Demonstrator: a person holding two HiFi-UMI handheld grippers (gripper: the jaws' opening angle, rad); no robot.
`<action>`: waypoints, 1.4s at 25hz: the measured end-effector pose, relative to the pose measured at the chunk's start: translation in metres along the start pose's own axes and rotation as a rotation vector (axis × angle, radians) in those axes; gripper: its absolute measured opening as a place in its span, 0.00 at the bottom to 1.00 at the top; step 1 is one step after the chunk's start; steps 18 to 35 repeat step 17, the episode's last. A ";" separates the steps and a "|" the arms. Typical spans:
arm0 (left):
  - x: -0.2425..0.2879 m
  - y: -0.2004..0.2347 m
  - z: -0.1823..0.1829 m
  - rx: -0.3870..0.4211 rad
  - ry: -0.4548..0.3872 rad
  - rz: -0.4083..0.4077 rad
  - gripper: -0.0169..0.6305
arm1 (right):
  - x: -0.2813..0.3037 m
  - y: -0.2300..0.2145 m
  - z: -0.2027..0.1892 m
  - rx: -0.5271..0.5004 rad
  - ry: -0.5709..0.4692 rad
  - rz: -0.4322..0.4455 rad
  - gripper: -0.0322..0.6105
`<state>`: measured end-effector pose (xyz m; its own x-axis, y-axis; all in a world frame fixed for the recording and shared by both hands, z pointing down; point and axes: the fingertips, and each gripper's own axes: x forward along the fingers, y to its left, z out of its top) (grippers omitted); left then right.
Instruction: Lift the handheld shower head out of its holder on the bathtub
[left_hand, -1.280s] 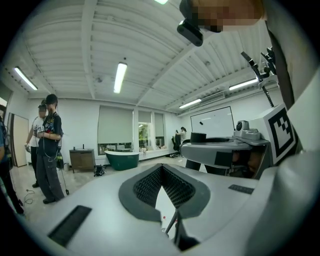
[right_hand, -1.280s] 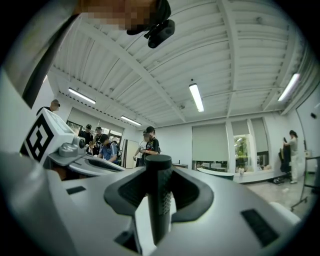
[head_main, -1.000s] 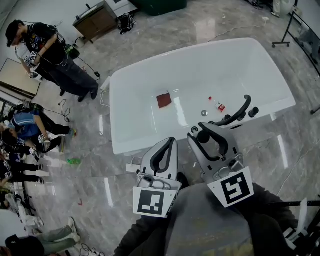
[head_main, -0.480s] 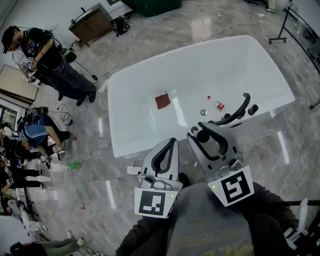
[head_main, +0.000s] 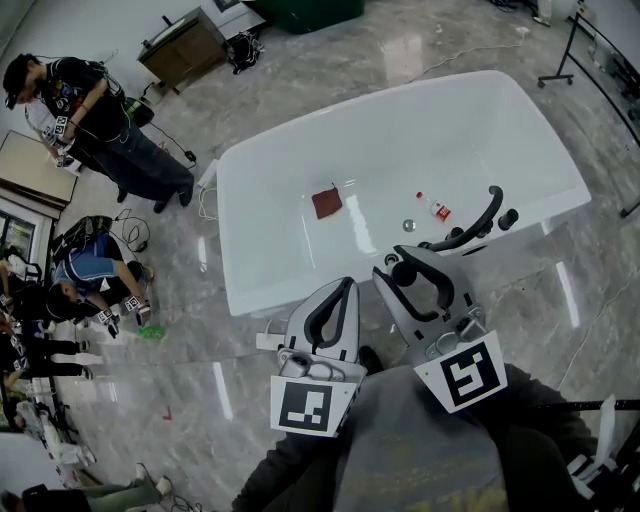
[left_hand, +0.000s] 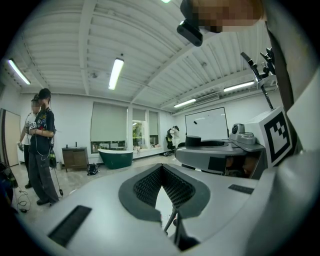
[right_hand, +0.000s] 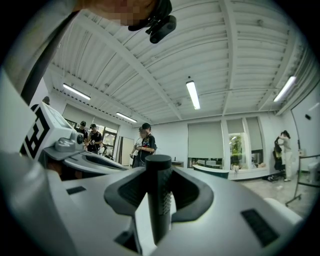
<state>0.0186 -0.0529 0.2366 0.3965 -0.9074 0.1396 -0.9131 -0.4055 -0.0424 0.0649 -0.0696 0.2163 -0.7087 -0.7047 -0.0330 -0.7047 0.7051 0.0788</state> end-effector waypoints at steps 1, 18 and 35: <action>0.001 0.000 0.000 -0.001 0.001 -0.001 0.03 | 0.000 -0.001 0.000 0.001 0.001 -0.001 0.26; 0.004 0.003 0.003 -0.006 0.002 -0.013 0.03 | 0.002 -0.004 0.001 -0.013 0.018 -0.001 0.26; 0.004 0.003 0.003 -0.006 0.002 -0.013 0.03 | 0.002 -0.004 0.001 -0.013 0.018 -0.001 0.26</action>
